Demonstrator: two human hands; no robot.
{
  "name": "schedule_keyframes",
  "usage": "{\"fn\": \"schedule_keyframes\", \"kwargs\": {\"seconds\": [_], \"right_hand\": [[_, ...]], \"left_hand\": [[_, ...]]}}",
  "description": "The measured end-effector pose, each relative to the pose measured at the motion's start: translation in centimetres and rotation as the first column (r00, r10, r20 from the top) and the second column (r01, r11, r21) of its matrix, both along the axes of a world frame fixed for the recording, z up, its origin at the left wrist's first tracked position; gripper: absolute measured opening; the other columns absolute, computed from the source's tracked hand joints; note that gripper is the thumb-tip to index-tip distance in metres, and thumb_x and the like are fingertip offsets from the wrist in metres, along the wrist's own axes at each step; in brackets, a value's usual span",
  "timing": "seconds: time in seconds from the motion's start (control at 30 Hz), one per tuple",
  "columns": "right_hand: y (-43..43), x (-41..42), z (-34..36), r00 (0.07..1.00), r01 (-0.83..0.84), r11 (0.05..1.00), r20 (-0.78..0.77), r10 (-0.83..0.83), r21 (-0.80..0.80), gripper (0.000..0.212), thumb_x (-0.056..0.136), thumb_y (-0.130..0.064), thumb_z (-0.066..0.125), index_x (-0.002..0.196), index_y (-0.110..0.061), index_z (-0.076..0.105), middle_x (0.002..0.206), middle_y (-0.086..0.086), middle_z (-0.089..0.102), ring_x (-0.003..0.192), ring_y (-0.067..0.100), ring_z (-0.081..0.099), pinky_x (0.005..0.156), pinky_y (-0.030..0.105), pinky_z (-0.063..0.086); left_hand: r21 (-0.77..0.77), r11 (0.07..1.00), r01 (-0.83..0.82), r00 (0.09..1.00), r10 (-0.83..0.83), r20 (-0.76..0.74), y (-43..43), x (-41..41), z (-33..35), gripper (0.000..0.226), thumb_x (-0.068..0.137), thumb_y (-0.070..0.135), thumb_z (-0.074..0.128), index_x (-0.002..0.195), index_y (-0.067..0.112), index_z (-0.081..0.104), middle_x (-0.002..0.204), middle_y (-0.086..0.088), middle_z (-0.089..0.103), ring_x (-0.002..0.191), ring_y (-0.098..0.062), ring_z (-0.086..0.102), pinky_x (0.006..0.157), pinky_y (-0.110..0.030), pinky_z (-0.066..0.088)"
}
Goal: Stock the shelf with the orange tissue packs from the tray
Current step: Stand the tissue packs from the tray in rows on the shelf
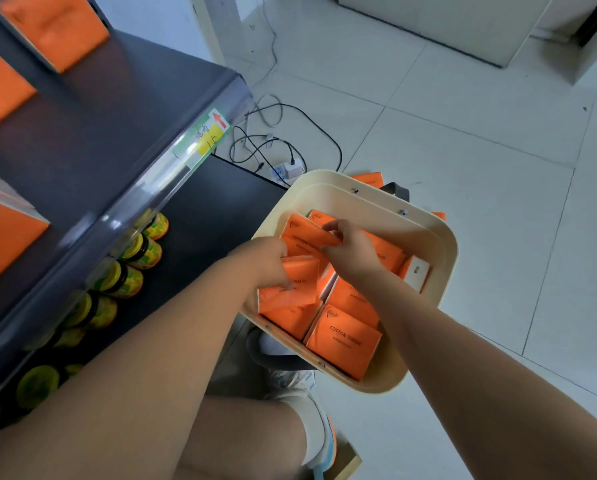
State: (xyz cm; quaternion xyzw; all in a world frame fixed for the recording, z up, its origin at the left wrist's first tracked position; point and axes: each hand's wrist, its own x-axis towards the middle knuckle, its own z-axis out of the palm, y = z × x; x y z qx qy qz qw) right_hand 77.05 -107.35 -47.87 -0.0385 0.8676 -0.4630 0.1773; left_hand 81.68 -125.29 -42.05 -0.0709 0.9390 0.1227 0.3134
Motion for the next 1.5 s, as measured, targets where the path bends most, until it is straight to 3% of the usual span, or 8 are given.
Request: {"fn": "schedule_keyframes", "kwargs": {"seconds": [0.23, 0.37, 0.57, 0.77, 0.87, 1.03, 1.23, 1.5], "right_hand": [[0.1, -0.9, 6.7, 0.988, 0.014, 0.989, -0.153, -0.036, -0.145, 0.03, 0.083, -0.014, 0.062, 0.111, -0.024, 0.068, 0.101, -0.007, 0.068, 0.096, 0.018, 0.065, 0.087, 0.042, 0.056], [-0.6, -0.9, 11.0, 0.982, 0.002, 0.976, -0.184, -0.043, -0.217, 0.035, 0.08, -0.005, 0.059, 0.106, -0.027, 0.069, 0.096, -0.013, 0.067, 0.09, 0.014, 0.065, 0.079, 0.033, 0.055], [-2.4, -0.5, 17.3, 0.962, -0.098, 0.962, -0.274, 0.025, -0.253, 0.035, 0.078, -0.004, 0.062, 0.104, -0.024, 0.071, 0.101, -0.009, 0.071, 0.093, 0.012, 0.065, 0.08, 0.028, 0.053], [-3.8, -0.2, 22.6, 0.931, -0.189, 0.934, -0.358, 0.072, -0.304, 0.04, 0.075, 0.001, 0.055, 0.096, -0.029, 0.07, 0.097, -0.007, 0.072, 0.087, 0.016, 0.067, 0.07, 0.035, 0.059], [-4.6, -0.1, 25.0, 0.917, -0.216, 0.916, -0.392, 0.071, -0.339, 0.041, 0.077, 0.004, 0.053, 0.101, -0.023, 0.071, 0.095, -0.004, 0.071, 0.08, 0.012, 0.064, 0.063, 0.025, 0.05], [-6.1, 0.5, 27.9, 0.902, -0.249, 0.89, -0.425, 0.07, -0.382, 0.043, 0.075, 0.007, 0.054, 0.102, -0.023, 0.071, 0.097, -0.004, 0.072, 0.09, 0.013, 0.067, 0.071, 0.026, 0.056], [-8.2, 1.1, 30.1, 0.888, -0.311, 0.857, -0.447, 0.108, -0.411, 0.044, 0.076, 0.008, 0.057, 0.106, -0.021, 0.072, 0.1, -0.003, 0.072, 0.093, 0.015, 0.068, 0.075, 0.029, 0.058], [-12.1, 3.1, 31.7, 0.858, -0.4, 0.826, -0.478, 0.186, -0.397, 0.045, 0.077, 0.008, 0.056, 0.105, -0.024, 0.072, 0.102, -0.006, 0.07, 0.097, 0.013, 0.067, 0.083, 0.037, 0.061]], "left_hand": [[0.236, 0.958, -0.161, 0.979, 0.186, -0.085, -1.1, 2.0, 6.9, 0.024, 0.079, 0.026, 0.078, 0.095, 0.033, 0.062, 0.099, 0.004, 0.064, 0.088, -0.014, 0.064, 0.072, -0.032, 0.056], [0.253, 0.934, -0.25, 0.937, 0.3, -0.18, -2.3, 4.3, 10.2, 0.023, 0.079, 0.027, 0.075, 0.098, 0.023, 0.063, 0.095, 0.0, 0.065, 0.086, -0.017, 0.065, 0.072, -0.035, 0.056], [0.333, 0.875, -0.351, 0.835, 0.454, -0.311, -3.7, 7.3, 14.6, 0.028, 0.067, 0.027, 0.074, 0.093, 0.027, 0.066, 0.093, 0.0, 0.07, 0.085, -0.018, 0.069, 0.076, -0.038, 0.058], [0.369, 0.862, -0.348, 0.722, 0.497, -0.48, -5.4, 9.1, 19.1, 0.027, 0.07, 0.023, 0.084, 0.089, 0.037, 0.071, 0.087, 0.014, 0.074, 0.082, -0.007, 0.07, 0.08, -0.039, 0.06], [0.382, 0.864, -0.327, 0.65, 0.499, -0.573, -5.8, 9.5, 21.9, 0.029, 0.075, 0.017, 0.085, 0.09, 0.038, 0.071, 0.091, 0.013, 0.073, 0.085, -0.009, 0.069, 0.08, -0.037, 0.058], [0.399, 0.868, -0.295, 0.567, 0.495, -0.658, -6.6, 10.5, 26.0, 0.028, 0.082, 0.018, 0.082, 0.104, 0.032, 0.072, 0.097, 0.015, 0.07, 0.088, -0.004, 0.066, 0.074, -0.028, 0.052], [0.438, 0.833, -0.338, 0.485, 0.553, -0.678, -8.4, 12.5, 28.2, 0.028, 0.08, 0.016, 0.083, 0.101, 0.032, 0.075, 0.093, 0.014, 0.074, 0.082, -0.003, 0.069, 0.069, -0.025, 0.051], [0.404, 0.837, -0.37, 0.409, 0.537, -0.738, -10.8, 15.7, 28.7, 0.035, 0.081, 0.015, 0.084, 0.095, 0.041, 0.066, 0.09, 0.027, 0.058, 0.08, 0.009, 0.052, 0.067, -0.02, 0.039]]}}
